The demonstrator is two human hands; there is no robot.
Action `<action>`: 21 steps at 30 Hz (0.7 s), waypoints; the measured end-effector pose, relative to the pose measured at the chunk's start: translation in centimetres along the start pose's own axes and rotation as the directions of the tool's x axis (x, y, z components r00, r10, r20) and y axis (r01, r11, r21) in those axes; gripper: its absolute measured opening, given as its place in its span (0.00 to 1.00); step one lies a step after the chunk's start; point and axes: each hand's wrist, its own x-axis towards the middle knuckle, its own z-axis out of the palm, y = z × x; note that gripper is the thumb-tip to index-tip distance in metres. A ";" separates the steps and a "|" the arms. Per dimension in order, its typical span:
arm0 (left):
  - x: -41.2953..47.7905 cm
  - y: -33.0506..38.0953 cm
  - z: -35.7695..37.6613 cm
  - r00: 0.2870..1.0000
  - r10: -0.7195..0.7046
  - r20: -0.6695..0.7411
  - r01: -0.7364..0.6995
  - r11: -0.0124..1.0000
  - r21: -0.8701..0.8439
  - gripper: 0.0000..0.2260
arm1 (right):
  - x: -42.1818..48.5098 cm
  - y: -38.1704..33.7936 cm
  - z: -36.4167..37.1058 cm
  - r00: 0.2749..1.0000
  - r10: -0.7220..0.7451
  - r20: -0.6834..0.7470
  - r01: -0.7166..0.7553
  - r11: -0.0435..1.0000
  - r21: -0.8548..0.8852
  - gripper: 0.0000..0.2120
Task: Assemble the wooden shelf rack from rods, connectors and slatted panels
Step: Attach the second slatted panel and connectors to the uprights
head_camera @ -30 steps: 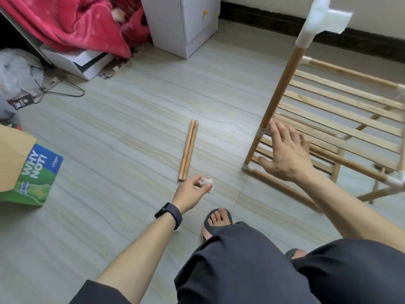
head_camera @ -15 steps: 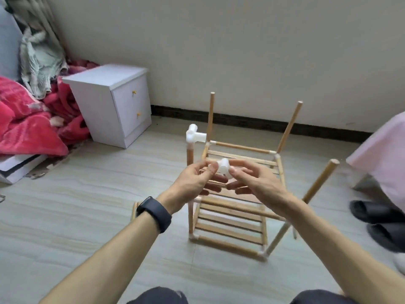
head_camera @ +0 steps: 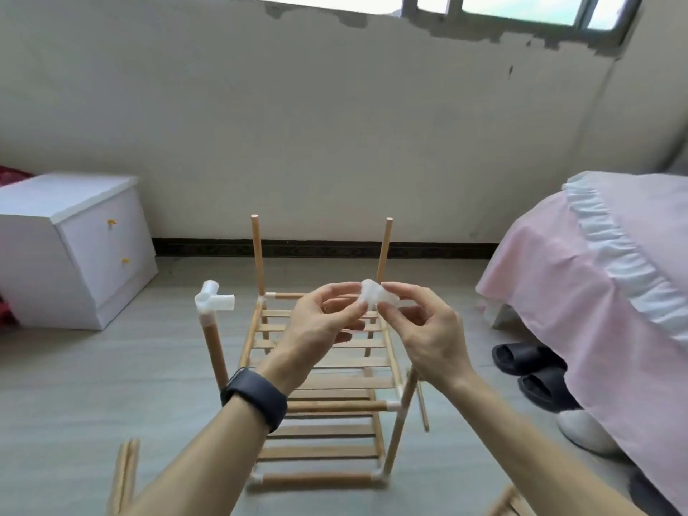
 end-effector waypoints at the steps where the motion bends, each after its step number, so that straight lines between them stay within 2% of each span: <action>1: -0.2 0.0 0.2 0.999 0.035 0.011 -0.035 0.999 0.022 0.16 | -0.3 0.2 -0.4 1.000 0.005 0.004 -0.005 1.000 0.009 0.14; 4: -0.4 0.5 0.8 0.990 0.139 -0.011 -0.137 0.987 0.087 0.15 | -0.8 0.6 -1.1 1.000 -0.009 0.029 0.009 1.000 -0.006 0.15; 9: -0.5 1.6 2.2 0.959 0.284 0.010 -0.276 0.922 0.273 0.12 | -0.7 0.9 -1.6 0.988 -0.157 -0.002 0.153 0.964 -0.217 0.22; 12: -0.3 1.9 2.9 0.952 0.305 0.020 -0.302 0.929 0.215 0.15 | -0.7 1.0 -1.9 0.969 -0.248 -0.003 0.239 0.939 -0.245 0.29; 14: 0.0 1.8 3.1 0.953 0.303 0.010 -0.300 0.940 0.164 0.15 | -0.7 1.2 -2.0 0.963 -0.270 -0.017 0.259 0.938 -0.230 0.31; 18: 0.4 1.2 3.1 0.981 0.196 0.001 -0.196 0.981 0.003 0.12 | -0.9 1.2 -2.3 0.967 -0.230 -0.109 0.215 0.968 -0.129 0.26; 19: 0.4 1.0 3.1 0.986 0.168 0.008 -0.168 0.986 0.000 0.12 | -0.9 1.2 -2.4 0.966 -0.229 -0.122 0.215 0.970 -0.114 0.23; 21: 0.5 0.5 3.2 0.985 0.170 0.031 -0.173 0.979 0.111 0.12 | -0.9 1.3 -2.6 0.963 -0.230 -0.142 0.215 0.970 -0.115 0.17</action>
